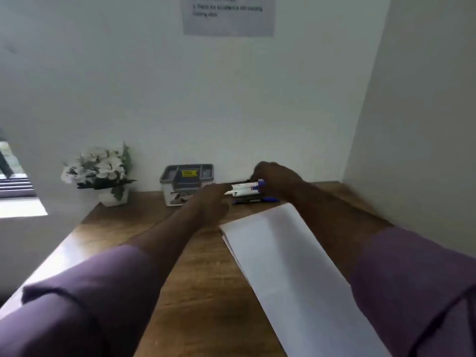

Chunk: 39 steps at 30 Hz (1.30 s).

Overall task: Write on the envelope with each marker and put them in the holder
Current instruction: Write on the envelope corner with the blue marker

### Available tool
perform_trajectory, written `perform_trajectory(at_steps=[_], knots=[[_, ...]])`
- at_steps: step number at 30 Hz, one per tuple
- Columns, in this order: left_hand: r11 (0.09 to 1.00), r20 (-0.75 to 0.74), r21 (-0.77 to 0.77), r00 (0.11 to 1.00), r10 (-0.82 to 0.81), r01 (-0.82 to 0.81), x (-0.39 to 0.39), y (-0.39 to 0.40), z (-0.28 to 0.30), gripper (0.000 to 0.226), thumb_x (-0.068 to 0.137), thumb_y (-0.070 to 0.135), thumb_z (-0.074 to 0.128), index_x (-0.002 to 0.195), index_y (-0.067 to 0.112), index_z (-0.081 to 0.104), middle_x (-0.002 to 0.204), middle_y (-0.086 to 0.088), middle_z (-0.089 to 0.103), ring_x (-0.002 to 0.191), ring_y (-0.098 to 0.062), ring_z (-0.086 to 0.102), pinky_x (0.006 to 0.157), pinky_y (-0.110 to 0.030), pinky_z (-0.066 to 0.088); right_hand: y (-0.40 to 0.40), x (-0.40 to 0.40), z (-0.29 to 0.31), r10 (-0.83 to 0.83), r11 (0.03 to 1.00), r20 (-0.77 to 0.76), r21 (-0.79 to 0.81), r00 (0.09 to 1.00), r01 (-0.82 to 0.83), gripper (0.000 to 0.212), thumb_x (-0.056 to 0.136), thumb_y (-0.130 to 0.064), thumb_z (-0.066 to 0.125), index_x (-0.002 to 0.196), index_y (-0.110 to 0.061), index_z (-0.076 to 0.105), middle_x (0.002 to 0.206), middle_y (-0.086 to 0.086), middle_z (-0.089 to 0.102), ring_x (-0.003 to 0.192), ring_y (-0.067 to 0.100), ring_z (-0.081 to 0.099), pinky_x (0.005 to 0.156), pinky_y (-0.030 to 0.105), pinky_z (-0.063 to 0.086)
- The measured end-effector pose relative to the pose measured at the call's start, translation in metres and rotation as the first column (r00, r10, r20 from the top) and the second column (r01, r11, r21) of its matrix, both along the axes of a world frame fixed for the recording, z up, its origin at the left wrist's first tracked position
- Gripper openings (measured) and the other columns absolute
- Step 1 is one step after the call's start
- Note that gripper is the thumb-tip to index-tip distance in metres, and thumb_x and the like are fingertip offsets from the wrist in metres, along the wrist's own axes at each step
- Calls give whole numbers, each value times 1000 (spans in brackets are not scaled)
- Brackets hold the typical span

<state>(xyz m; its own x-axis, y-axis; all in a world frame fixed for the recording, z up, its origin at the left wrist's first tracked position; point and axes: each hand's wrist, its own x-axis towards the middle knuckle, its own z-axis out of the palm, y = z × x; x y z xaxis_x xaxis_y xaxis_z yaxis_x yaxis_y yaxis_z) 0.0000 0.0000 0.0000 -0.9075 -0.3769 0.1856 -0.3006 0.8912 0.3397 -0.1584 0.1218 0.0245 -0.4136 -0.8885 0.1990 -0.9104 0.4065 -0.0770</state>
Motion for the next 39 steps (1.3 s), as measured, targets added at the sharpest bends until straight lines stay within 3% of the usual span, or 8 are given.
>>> perform_trajectory(at_steps=[4,11,14,17,19,23,30,39], knots=[[984,2,170,998,-55,54,-12,-12,-30,25,86,22,64,110,15,67,110,-3,66,95,-13,61,83,-27,49,-14,-18,-31,-77,933,-338,308,938,188,30,93,-32,50,122,-25,57,122,2,61,110,25,61,84,33,47],[948,-100,302,992,-70,98,-2,-20,-58,38,74,35,77,109,27,65,94,5,61,83,-6,56,67,-16,42,-32,-30,-47,-12,918,-397,360,918,167,34,94,-30,49,128,-24,51,126,4,58,111,27,60,83,36,47],[952,-150,277,985,-89,129,2,-14,-64,42,78,34,74,117,26,62,93,4,60,84,-8,54,69,-17,41,-30,-23,-37,-184,983,-109,-23,977,182,20,85,-22,57,104,-18,54,101,9,60,92,30,62,68,32,41],[929,-174,352,983,-53,112,2,-19,-66,41,78,34,75,116,28,61,90,4,62,82,-7,57,67,-17,43,-27,11,-32,101,691,635,-599,766,405,16,82,-15,67,75,-14,53,64,5,59,53,20,61,51,24,43],[861,-234,502,971,47,79,0,-27,-65,30,85,29,68,114,25,62,91,3,65,81,-9,61,66,-19,47,-27,33,-40,405,605,780,-620,478,499,17,85,-14,69,72,-12,58,58,8,60,41,18,55,41,23,43],[462,-282,867,947,153,184,4,-38,-55,22,99,17,47,113,16,63,86,-12,63,70,-17,59,60,-26,53,-23,45,-75,481,692,821,-571,308,442,10,85,-10,68,79,-5,62,64,13,62,46,18,55,41,24,46],[772,-376,557,922,-94,307,-1,-33,-60,13,84,22,68,96,23,73,92,3,74,86,-9,66,75,-24,52,-24,39,-89,459,759,847,-530,268,377,17,77,-19,72,77,-4,64,62,7,65,48,14,58,46,22,50],[838,-218,485,963,-159,248,-2,-28,-55,38,98,38,45,66,22,58,53,9,54,47,1,46,51,-11,37,-22,42,-87,461,688,865,-489,198,536,14,88,-5,63,74,-3,66,50,4,61,35,13,52,37,22,45]])
